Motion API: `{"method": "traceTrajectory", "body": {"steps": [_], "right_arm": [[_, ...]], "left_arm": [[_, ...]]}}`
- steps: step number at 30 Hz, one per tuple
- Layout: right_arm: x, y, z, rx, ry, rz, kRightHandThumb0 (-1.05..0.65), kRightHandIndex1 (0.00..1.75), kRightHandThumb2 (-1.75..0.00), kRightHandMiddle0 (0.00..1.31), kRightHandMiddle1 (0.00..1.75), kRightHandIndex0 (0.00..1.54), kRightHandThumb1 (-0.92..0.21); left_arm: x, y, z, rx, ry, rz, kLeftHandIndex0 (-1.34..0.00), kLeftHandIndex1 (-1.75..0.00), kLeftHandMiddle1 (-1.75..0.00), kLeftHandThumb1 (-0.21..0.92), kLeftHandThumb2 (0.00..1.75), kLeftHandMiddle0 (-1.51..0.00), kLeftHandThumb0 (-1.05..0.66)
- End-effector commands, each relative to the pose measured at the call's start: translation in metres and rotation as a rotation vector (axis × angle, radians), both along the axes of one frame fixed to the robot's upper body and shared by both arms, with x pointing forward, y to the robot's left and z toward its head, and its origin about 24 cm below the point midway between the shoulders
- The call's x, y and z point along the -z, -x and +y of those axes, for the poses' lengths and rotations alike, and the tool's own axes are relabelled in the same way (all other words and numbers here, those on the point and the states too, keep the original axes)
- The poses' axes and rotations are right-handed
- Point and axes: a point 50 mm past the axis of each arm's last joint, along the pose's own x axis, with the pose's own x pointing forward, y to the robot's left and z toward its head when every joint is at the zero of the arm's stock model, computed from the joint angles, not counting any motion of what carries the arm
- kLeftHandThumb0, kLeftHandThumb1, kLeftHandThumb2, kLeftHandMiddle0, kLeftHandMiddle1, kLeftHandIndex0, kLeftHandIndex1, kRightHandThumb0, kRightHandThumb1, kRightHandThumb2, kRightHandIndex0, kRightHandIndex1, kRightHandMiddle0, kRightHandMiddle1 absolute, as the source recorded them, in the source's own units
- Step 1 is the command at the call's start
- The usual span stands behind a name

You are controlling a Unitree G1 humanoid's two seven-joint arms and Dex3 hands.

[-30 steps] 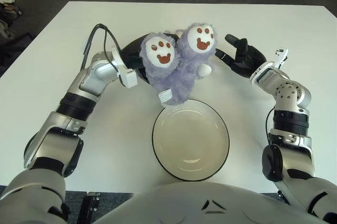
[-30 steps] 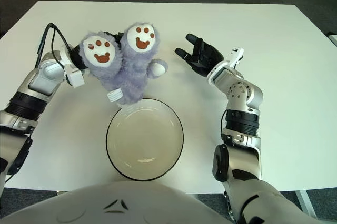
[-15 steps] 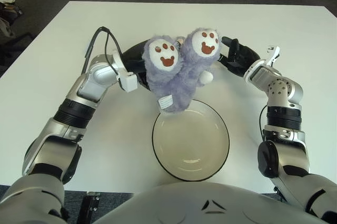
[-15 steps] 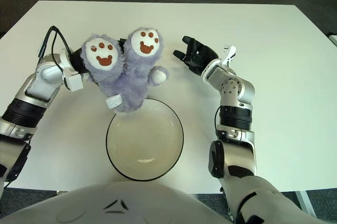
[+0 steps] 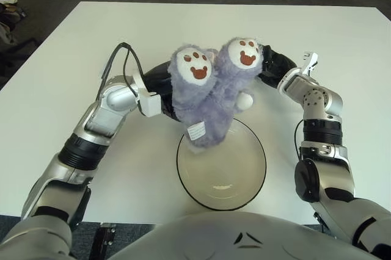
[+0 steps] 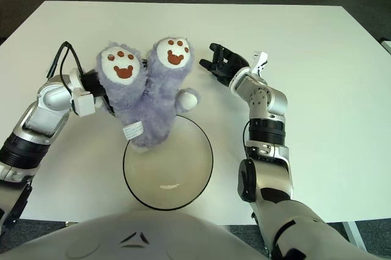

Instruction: Put the doll into the plate.

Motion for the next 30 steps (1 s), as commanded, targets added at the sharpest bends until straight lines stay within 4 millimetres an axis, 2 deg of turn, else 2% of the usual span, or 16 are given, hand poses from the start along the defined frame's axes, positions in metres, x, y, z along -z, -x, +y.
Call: {"method": "traceTrajectory", "body": {"steps": [1, 11, 23, 30], "right_arm": [[0.000, -0.002, 0.001, 0.003, -0.004, -0.003, -0.07, 1.04, -1.38, 0.19, 1.41, 0.16, -0.12], [0.002, -0.003, 0.003, 0.004, -0.004, 0.002, -0.08, 1.05, -1.37, 0.22, 1.43, 0.18, -0.12], [0.004, -0.003, 0.005, 0.009, 0.001, 0.011, -0.08, 1.10, -1.37, 0.22, 1.43, 0.20, -0.12], [0.007, -0.004, 0.004, 0.010, -0.009, 0.018, -0.08, 1.09, -1.37, 0.21, 1.43, 0.19, -0.12]], "left_arm": [[-0.003, 0.006, 0.003, -0.005, 0.014, -0.008, -0.62, -1.75, -1.68, -0.01, 1.67, -0.88, 0.00], [0.000, 0.017, -0.003, 0.048, 0.086, -0.108, -0.60, -1.75, -1.73, 0.01, 1.67, -0.85, 0.00], [-0.004, 0.027, -0.009, 0.123, 0.054, -0.231, -0.67, -1.73, -1.75, -0.06, 1.74, -0.89, -0.01], [-0.005, 0.030, -0.011, 0.191, 0.041, -0.342, -0.57, -1.75, -1.75, 0.06, 1.62, -0.81, -0.01]]}}
